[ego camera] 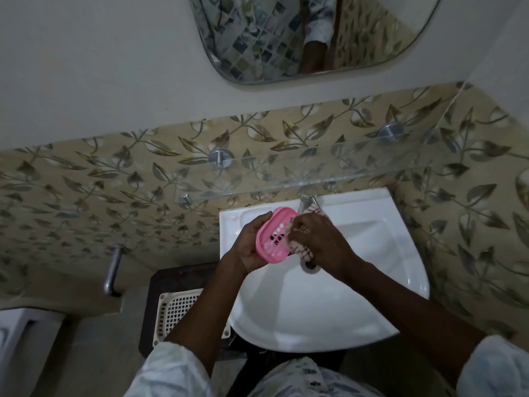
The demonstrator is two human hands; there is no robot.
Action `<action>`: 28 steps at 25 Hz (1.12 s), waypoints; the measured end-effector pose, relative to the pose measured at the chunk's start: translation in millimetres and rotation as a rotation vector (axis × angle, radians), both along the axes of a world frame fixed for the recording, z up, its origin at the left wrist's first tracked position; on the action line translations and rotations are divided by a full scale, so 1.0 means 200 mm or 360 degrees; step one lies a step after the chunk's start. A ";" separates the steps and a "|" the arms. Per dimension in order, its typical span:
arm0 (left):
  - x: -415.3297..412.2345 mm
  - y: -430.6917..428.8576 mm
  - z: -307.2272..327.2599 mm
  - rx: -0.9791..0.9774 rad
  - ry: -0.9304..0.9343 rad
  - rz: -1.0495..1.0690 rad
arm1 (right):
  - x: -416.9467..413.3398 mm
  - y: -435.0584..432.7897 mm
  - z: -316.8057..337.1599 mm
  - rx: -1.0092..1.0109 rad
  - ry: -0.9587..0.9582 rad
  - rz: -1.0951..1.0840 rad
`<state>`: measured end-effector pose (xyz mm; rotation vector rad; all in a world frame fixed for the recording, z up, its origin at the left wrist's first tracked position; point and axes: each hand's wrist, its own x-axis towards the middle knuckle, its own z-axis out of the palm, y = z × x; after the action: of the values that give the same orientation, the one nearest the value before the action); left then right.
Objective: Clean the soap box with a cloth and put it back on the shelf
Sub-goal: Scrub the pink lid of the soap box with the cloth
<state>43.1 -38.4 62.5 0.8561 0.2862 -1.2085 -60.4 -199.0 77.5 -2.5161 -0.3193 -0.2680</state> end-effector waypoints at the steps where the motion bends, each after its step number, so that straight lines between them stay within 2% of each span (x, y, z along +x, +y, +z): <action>1: 0.00 0.00 -0.01 0.0009 -0.0017 0.0024 | 0.00 -0.02 0.01 0.0031 0.0002 -0.0065; 4: -0.02 0.00 -0.03 0.0042 -0.0013 0.0005 | 0.01 -0.05 0.00 -0.0417 -0.0241 0.0375; 7: -0.02 -0.02 -0.03 0.0065 -0.0069 0.0080 | 0.03 -0.05 0.03 -0.0358 -0.0206 0.0235; 9: -0.02 -0.03 -0.03 0.0082 -0.0085 0.0095 | 0.02 -0.03 0.03 -0.0369 -0.0100 0.0329; 11: -0.03 -0.04 -0.02 0.0096 -0.0148 0.0103 | 0.02 -0.04 0.06 -0.0391 -0.0004 0.0254; 15: -0.05 -0.07 -0.01 0.0138 -0.0197 0.0209 | -0.02 -0.04 0.08 -0.0254 0.0096 0.0163; 18: -0.09 -0.11 -0.01 0.0236 -0.0283 0.0279 | -0.02 0.03 0.08 0.0017 0.0139 -0.0254; 20: -0.11 -0.14 -0.02 0.0188 -0.0274 0.0391 | 0.00 0.09 0.07 0.0386 0.0279 -0.0567; 22: -0.10 -0.15 -0.01 0.0154 -0.0316 0.0436 | -0.02 0.09 0.05 0.0716 0.0429 -0.0568; 23: -0.10 -0.15 -0.02 0.0186 -0.0347 0.0431 | -0.03 0.08 0.05 0.0585 0.0425 -0.0407; 25: -0.12 -0.14 -0.05 0.0263 -0.0362 0.0433 | -0.04 0.03 0.04 0.0018 0.0327 -0.0149; 26: -0.12 -0.15 -0.06 0.0268 -0.0355 0.0444 | -0.04 0.02 0.03 -0.0022 0.0309 -0.0176; 28: -0.12 -0.15 -0.04 0.0192 -0.0382 0.0441 | -0.04 0.07 0.03 0.0403 0.0257 -0.0376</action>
<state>19.7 -68.1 54.0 1.0200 0.2738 -0.8287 -68.4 -184.2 84.4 -2.3043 0.0742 -0.1825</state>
